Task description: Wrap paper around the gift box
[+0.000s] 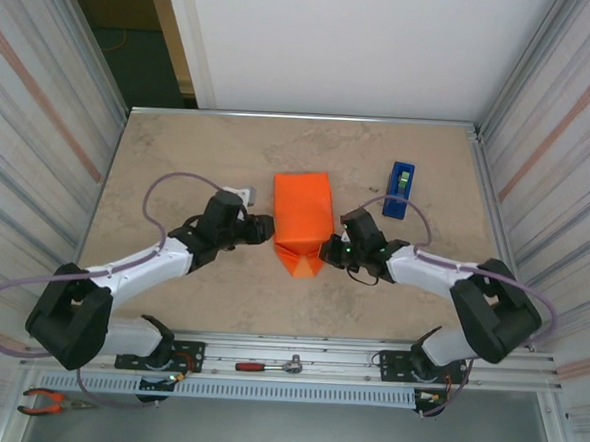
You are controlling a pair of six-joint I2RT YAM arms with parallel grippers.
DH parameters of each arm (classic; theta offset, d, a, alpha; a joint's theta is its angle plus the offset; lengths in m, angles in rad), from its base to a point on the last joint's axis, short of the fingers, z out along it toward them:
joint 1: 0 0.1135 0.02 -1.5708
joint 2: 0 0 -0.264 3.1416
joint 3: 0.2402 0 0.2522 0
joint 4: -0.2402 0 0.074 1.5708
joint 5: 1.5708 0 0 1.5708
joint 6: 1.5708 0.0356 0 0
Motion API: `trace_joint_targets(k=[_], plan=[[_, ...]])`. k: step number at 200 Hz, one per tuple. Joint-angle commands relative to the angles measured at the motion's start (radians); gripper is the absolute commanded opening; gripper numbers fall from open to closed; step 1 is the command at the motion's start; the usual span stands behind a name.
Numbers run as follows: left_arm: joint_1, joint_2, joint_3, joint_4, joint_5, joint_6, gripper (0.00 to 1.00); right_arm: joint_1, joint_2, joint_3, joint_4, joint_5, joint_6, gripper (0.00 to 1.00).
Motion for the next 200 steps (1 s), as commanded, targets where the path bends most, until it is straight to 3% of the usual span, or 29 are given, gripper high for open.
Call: trace_joint_targets(k=[1, 13, 27, 54, 88, 143, 200], plan=[[0.031, -0.003, 0.028, -0.014, 0.11, 0.047, 0.31, -0.038, -0.092, -0.025, -0.085, 0.023, -0.034, 0.0], [0.033, 0.017, 0.054, 0.006, 0.164, 0.061, 0.12, -0.072, -0.125, -0.032, -0.104, 0.019, -0.041, 0.0], [0.031, 0.053, 0.082, 0.034, 0.225, 0.063, 0.05, -0.117, -0.152, -0.034, -0.12, 0.005, -0.049, 0.0], [-0.004, 0.107, 0.101, 0.111, 0.269, 0.053, 0.05, -0.178, -0.169, -0.014, -0.133, -0.036, -0.06, 0.0], [-0.04, 0.169, 0.1, 0.149, 0.252, 0.039, 0.06, -0.184, -0.132, 0.032, -0.129, -0.068, -0.072, 0.0], [-0.041, 0.207, 0.072, 0.161, 0.214, 0.028, 0.05, -0.15, -0.07, 0.078, -0.078, -0.076, -0.041, 0.0], [-0.037, 0.158, 0.115, 0.097, 0.172, 0.053, 0.1, -0.097, 0.023, 0.134, -0.056, -0.059, -0.038, 0.0]])
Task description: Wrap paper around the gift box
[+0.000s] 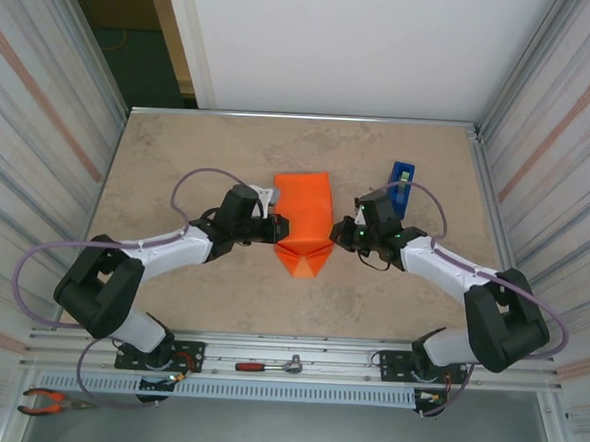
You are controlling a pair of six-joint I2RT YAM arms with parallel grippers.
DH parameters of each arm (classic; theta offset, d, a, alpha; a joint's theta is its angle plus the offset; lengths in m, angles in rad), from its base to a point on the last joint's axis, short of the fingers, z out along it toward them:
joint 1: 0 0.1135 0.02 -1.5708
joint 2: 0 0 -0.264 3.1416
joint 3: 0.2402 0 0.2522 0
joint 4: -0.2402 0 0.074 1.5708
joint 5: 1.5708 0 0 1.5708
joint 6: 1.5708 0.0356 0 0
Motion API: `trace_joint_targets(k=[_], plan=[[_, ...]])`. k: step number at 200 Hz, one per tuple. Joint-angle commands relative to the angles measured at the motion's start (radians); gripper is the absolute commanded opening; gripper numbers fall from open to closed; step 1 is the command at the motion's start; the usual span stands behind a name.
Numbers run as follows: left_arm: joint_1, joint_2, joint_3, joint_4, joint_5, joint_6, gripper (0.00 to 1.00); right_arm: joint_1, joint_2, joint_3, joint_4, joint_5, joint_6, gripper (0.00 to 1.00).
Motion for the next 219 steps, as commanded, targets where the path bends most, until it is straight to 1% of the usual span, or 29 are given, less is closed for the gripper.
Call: trace_joint_targets(k=[1, 38, 54, 72, 97, 123, 151, 173, 219], plan=[[0.004, -0.042, 0.035, -0.033, -0.035, 0.02, 0.1, 0.013, 0.039, 0.033, 0.021, 0.009, 0.003, 0.0], [0.035, -0.056, 0.047, -0.069, -0.04, 0.021, 0.18, 0.012, 0.081, 0.041, 0.035, -0.013, 0.008, 0.0], [0.05, -0.066, 0.039, -0.089, -0.059, 0.018, 0.27, 0.006, 0.075, 0.046, 0.029, -0.022, 0.007, 0.0], [0.072, -0.071, 0.029, -0.102, -0.06, 0.014, 0.38, -0.017, 0.03, 0.043, 0.011, -0.012, 0.003, 0.0], [0.088, -0.064, 0.02, -0.098, -0.037, 0.011, 0.47, -0.074, -0.028, 0.045, -0.032, 0.02, -0.016, 0.0], [0.09, -0.027, 0.031, -0.088, -0.005, 0.008, 0.5, -0.138, -0.014, 0.058, -0.053, -0.002, -0.032, 0.0], [0.089, 0.017, 0.034, -0.055, 0.023, -0.011, 0.51, -0.168, 0.057, 0.094, -0.064, -0.037, -0.058, 0.0], [0.087, 0.04, 0.029, -0.022, 0.03, -0.032, 0.51, -0.174, 0.127, 0.135, -0.057, -0.08, -0.062, 0.0], [0.058, 0.042, 0.018, -0.017, 0.013, -0.042, 0.51, -0.159, 0.245, 0.234, -0.06, -0.16, -0.06, 0.0]])
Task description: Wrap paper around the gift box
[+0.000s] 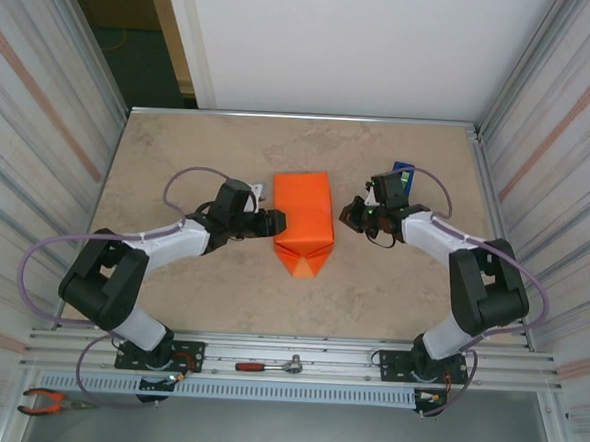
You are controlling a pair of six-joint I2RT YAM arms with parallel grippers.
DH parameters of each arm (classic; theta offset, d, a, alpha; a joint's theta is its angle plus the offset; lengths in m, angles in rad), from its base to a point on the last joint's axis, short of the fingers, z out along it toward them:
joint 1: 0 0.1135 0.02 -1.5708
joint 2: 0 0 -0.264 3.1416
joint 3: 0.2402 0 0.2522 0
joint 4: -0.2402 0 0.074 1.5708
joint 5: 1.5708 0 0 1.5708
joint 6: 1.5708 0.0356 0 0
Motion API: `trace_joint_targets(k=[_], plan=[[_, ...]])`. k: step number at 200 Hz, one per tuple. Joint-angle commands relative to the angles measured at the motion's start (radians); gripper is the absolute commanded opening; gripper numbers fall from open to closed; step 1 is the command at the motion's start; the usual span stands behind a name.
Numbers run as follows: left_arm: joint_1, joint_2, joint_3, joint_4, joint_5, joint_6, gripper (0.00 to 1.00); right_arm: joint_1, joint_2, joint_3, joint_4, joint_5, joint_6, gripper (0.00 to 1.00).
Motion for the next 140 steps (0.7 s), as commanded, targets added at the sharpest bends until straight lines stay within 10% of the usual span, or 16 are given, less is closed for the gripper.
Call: trace_joint_targets(k=[1, 100, 140], plan=[[-0.021, -0.005, -0.004, 0.03, 0.009, -0.018, 0.51, 0.012, 0.048, 0.063, -0.014, -0.068, -0.019, 0.0], [-0.078, -0.136, -0.071, 0.041, -0.08, -0.056, 0.54, 0.022, 0.098, 0.189, -0.056, -0.094, -0.03, 0.0], [-0.078, -0.272, -0.068, -0.07, -0.123, 0.013, 0.63, -0.005, -0.078, 0.15, -0.189, 0.072, -0.096, 0.44]])
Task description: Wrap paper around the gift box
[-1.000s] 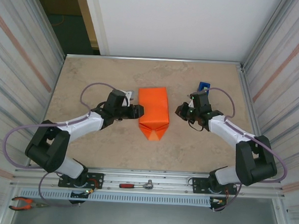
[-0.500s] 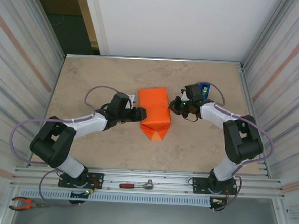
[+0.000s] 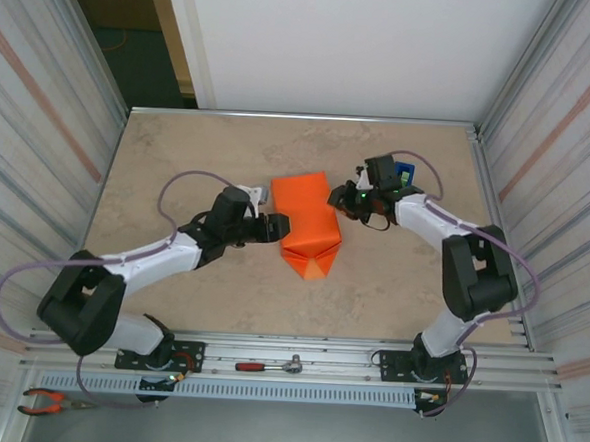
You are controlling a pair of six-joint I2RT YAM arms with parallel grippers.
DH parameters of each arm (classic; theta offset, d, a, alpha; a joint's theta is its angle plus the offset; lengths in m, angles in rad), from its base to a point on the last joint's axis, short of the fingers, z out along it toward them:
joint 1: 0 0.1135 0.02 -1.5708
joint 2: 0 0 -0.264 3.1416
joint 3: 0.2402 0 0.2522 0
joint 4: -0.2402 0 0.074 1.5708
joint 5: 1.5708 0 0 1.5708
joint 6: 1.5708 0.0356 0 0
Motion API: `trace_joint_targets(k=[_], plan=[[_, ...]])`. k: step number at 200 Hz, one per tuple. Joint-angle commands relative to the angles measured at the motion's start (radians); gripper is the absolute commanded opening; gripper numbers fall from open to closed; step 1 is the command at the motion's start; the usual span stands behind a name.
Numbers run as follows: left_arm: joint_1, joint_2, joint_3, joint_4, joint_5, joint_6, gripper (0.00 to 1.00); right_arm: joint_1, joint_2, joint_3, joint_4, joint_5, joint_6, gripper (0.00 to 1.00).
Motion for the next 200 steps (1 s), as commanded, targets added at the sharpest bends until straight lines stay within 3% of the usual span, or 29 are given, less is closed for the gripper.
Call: trace_joint_targets(k=[1, 12, 23, 65, 77, 91, 108, 158, 181, 200], plan=[[-0.003, -0.091, 0.001, -0.081, -0.048, 0.057, 0.64, -0.006, -0.135, -0.021, -0.109, 0.125, -0.071, 0.46], [-0.004, -0.131, -0.009, -0.11, -0.066, 0.072, 0.68, -0.003, -0.177, -0.043, -0.144, 0.178, -0.093, 0.56], [-0.005, -0.171, -0.024, -0.134, -0.081, 0.08, 0.71, -0.001, -0.213, -0.07, -0.17, 0.216, -0.112, 0.6], [-0.007, -0.295, -0.075, -0.194, -0.141, 0.114, 0.82, -0.002, -0.371, -0.224, -0.214, 0.276, -0.087, 0.63], [-0.007, -0.314, -0.087, -0.201, -0.143, 0.118, 0.85, 0.001, -0.417, -0.268, -0.222, 0.263, -0.063, 0.69], [-0.006, -0.327, -0.101, -0.206, -0.146, 0.119, 0.98, 0.028, -0.468, -0.319, -0.229, 0.286, -0.034, 0.76], [-0.006, -0.326, -0.111, -0.214, -0.144, 0.125, 0.99, 0.093, -0.522, -0.391, -0.217, 0.332, 0.021, 0.8], [-0.04, -0.328, -0.146, -0.206, -0.183, 0.102, 0.99, 0.276, -0.587, -0.552, -0.108, 0.39, 0.262, 0.77], [-0.076, -0.319, -0.15, -0.197, -0.209, 0.085, 0.99, 0.329, -0.636, -0.599, -0.123, 0.48, 0.366, 0.77], [-0.119, -0.31, -0.139, -0.214, -0.235, 0.082, 0.99, 0.338, -0.695, -0.624, -0.148, 0.482, 0.431, 0.77]])
